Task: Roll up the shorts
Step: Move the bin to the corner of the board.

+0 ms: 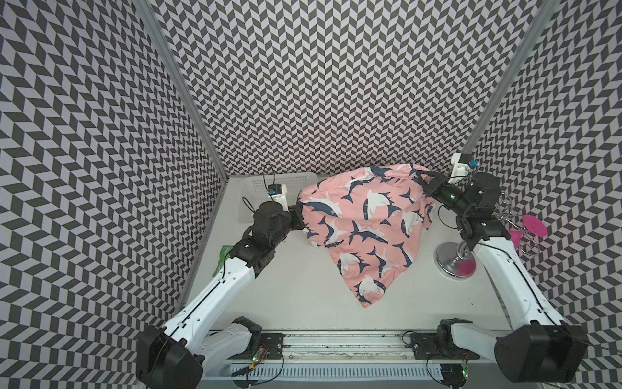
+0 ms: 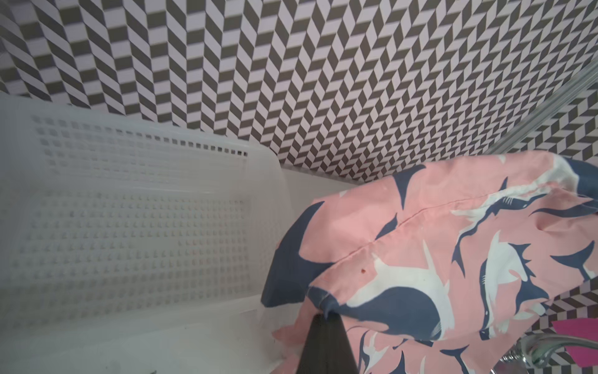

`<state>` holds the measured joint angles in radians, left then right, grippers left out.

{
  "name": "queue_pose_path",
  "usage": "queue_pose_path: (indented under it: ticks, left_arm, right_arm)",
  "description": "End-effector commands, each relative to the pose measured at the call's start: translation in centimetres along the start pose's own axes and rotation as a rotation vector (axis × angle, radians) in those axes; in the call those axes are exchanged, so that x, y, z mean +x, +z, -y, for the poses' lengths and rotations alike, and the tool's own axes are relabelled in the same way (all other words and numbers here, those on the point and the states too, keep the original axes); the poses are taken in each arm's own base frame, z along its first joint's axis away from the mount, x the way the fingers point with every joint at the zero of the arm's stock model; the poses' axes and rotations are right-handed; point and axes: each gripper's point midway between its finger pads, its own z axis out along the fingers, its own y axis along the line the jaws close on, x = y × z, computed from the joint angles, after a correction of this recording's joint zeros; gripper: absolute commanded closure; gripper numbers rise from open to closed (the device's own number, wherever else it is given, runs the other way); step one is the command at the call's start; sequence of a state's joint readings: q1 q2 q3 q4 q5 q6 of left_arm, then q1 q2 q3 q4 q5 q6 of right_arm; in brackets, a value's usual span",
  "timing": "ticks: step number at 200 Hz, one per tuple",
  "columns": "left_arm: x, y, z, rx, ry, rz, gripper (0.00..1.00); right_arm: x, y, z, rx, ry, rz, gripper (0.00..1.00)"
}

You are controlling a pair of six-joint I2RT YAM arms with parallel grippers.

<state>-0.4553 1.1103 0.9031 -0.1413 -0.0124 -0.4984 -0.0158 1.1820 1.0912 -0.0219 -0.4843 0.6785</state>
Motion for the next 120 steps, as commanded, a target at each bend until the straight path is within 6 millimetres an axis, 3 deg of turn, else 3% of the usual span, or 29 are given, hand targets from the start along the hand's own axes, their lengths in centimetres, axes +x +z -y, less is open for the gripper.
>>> queue_pose_path:
  ticks: [1,23,55,82,120]
  left_arm:
    - [-0.8,-0.6,1.6,0.074,0.013,0.006,1.0]
    - [0.4,1.2,1.3,0.084,0.003,-0.051,1.0]
    - [3.6,5.8,4.0,0.275,-0.079,-0.156,1.0]
    - [4.6,9.4,5.1,0.317,-0.073,-0.177,1.0]
    - [6.0,14.6,4.8,0.317,-0.076,-0.193,1.0]
  right_arm:
    - [-1.6,-2.2,-1.5,-0.01,-0.054,0.091,0.98]
    - [-1.7,-2.6,0.3,0.076,-0.058,0.125,0.98]
    - [-1.0,-2.7,3.4,0.181,-0.03,0.159,0.99]
    - [-0.9,-3.8,5.6,0.279,-0.04,0.219,0.99]
    - [1.5,-2.3,7.6,0.284,-0.016,0.135,0.99]
